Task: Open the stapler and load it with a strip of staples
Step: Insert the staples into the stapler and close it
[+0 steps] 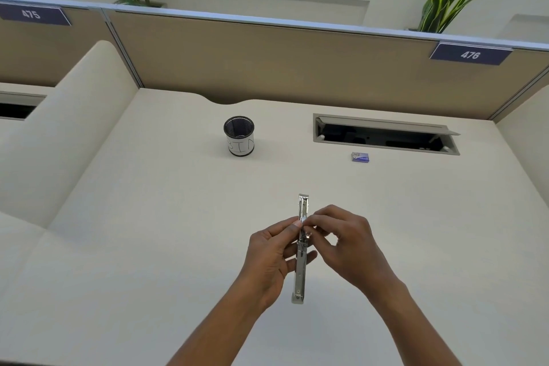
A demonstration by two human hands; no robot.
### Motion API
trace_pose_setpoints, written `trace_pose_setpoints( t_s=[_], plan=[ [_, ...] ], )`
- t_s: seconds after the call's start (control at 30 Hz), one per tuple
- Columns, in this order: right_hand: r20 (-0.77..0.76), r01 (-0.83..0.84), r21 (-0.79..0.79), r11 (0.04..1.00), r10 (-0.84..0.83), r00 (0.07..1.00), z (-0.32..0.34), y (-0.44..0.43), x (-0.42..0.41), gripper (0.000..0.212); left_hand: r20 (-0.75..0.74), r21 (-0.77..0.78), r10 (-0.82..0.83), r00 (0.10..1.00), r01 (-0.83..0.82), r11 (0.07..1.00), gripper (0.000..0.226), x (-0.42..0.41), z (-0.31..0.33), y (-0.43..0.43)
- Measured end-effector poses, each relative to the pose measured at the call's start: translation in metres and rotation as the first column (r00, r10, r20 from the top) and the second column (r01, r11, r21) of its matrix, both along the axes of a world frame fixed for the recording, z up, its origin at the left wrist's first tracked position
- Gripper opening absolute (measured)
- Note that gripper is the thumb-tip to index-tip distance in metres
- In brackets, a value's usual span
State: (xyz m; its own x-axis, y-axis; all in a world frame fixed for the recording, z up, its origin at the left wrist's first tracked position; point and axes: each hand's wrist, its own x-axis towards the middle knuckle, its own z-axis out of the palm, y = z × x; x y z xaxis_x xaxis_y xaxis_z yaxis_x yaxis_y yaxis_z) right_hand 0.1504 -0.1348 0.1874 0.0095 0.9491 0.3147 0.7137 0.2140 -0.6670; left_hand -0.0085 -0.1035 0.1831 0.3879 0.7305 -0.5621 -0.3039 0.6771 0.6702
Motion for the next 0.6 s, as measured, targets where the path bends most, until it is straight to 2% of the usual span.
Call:
trace_pose_setpoints(
  t_s=[0.3, 0.5, 0.6],
  plan=[
    [-0.163, 0.026, -0.085, 0.996, -0.040, 0.986, -0.0030, 0.0043, 0.0032, 0.016, -0.013, 0.007, -0.001, 1.000, 0.002, 1.000, 0.017, -0.0008, -0.0017, 0.0000],
    [-0.202, -0.006, -0.171, 0.985, -0.029, 0.979, -0.0026, 0.0059, 0.0057, 0.016, -0.048, 0.023, 0.013, 0.999, -0.012, 1.000, 0.016, 0.0009, -0.0025, -0.0001],
    [-0.226, 0.036, -0.212, 0.977, -0.085, 0.970, 0.0003, 0.0061, 0.0027, 0.015, -0.049, 0.030, 0.014, 0.999, -0.013, 0.999, 0.016, 0.0022, -0.0028, 0.0002]
  ],
)
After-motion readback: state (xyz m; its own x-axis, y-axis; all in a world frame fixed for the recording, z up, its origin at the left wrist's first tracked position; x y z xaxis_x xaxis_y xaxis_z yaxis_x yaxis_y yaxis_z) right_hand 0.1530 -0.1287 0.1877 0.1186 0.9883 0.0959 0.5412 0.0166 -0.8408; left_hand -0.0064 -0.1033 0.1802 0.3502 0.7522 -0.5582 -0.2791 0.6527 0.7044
